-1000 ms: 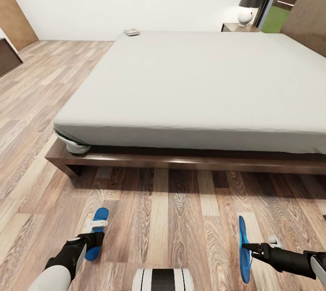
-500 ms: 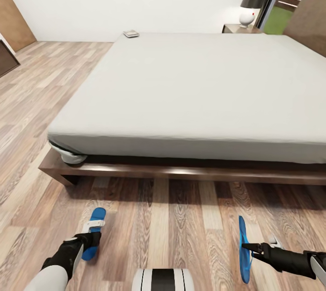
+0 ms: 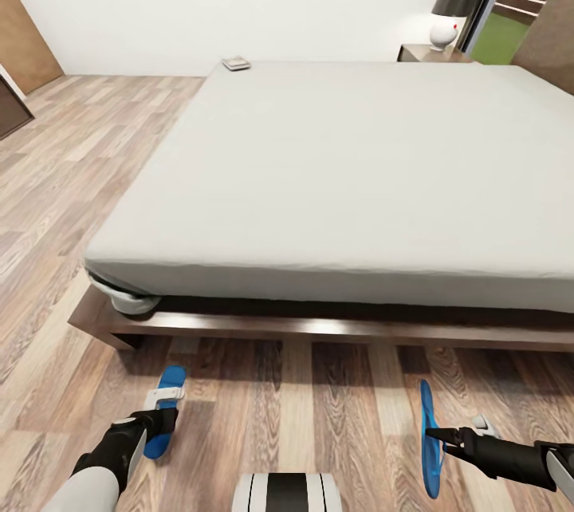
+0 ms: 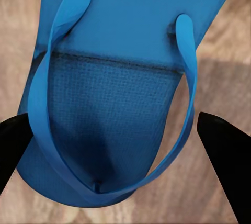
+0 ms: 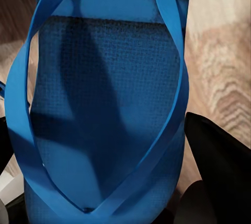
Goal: In the bedroom, move the book from the bed onto either nightstand, and place the two sandals side by side next to the bed.
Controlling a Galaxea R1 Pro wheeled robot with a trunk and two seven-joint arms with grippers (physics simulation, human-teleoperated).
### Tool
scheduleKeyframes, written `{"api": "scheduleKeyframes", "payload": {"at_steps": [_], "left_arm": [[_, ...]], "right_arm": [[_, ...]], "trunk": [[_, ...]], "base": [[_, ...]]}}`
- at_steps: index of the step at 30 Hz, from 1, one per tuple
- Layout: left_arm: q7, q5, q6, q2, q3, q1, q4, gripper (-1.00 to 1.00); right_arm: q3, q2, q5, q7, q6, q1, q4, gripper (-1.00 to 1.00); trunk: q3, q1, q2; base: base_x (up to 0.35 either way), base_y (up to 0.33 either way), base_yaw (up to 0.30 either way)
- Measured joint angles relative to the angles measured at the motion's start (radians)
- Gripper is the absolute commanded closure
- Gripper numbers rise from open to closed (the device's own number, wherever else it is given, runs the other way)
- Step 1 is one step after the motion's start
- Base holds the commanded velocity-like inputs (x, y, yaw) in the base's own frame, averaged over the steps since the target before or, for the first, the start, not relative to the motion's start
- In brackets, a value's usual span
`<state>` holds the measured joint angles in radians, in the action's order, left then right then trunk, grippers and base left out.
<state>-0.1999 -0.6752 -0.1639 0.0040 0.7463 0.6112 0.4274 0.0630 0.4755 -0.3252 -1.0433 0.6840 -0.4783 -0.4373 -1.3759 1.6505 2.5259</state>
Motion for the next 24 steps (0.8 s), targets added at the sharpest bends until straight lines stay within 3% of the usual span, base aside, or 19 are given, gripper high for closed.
{"api": "scheduleKeyframes", "payload": {"at_steps": [16,18,21,24], "left_arm": [[0.001,0.007,-0.009,0.001,0.007,0.000,0.000,1.00],[0.000,0.028,-0.010,0.001,0.013,0.000,0.000,1.00],[0.000,0.099,-0.010,0.003,0.016,0.000,0.000,1.00],[0.001,0.143,-0.010,0.003,0.017,0.000,0.000,1.00]], "right_arm": [[0.000,0.000,0.000,0.000,0.000,0.000,0.000,1.00],[0.000,0.000,0.000,0.000,0.000,0.000,0.000,1.00],[0.000,0.000,0.000,0.000,0.000,0.000,0.000,1.00],[0.000,0.000,0.000,0.000,0.000,0.000,0.000,1.00]], "trunk": [[0.000,0.000,0.000],[0.000,0.000,0.000],[0.000,0.000,0.000],[0.000,0.000,0.000]], "base": [[0.002,0.048,0.000],[0.000,0.000,0.000],[0.000,0.000,0.000],[0.000,0.000,0.000]]}}
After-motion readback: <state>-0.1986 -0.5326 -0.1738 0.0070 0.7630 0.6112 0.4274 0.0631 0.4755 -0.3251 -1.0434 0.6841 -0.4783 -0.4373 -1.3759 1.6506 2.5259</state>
